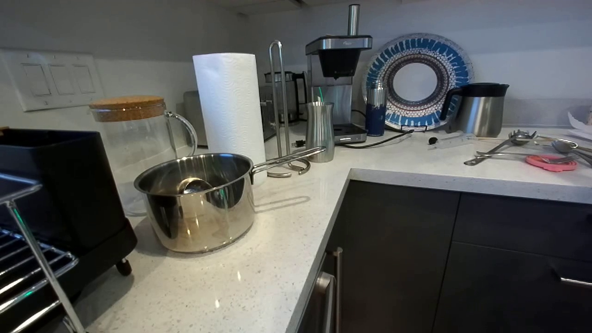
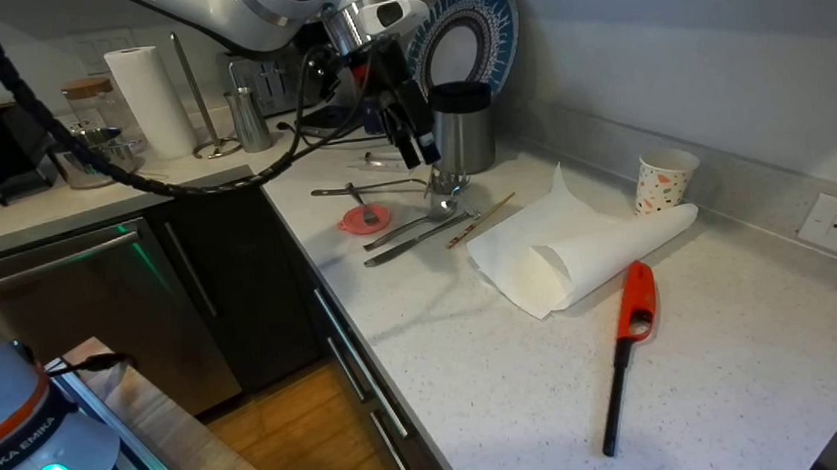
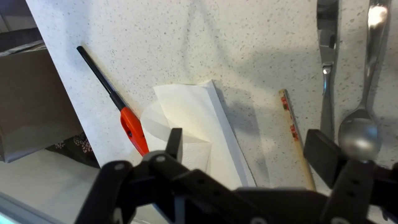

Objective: Unfold the paper towel

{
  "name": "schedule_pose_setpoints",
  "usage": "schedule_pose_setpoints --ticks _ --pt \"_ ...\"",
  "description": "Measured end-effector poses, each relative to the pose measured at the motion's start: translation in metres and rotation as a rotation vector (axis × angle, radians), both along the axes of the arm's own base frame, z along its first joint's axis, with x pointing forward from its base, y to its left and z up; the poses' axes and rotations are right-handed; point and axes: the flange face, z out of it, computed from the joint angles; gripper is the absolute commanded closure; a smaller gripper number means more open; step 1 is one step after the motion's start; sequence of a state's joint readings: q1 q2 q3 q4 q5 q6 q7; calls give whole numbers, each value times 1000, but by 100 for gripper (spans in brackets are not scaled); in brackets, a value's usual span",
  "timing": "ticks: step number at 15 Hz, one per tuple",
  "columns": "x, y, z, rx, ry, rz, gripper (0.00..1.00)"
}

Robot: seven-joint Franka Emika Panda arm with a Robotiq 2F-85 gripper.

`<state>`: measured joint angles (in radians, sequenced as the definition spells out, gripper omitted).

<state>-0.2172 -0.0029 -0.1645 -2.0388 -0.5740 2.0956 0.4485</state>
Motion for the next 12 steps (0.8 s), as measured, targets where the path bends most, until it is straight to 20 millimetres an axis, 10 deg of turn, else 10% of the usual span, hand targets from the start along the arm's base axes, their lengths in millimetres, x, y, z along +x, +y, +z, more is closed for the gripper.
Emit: schedule_pose_setpoints --ticks 12 --pt "40 -29 -45 -114 129 69 0"
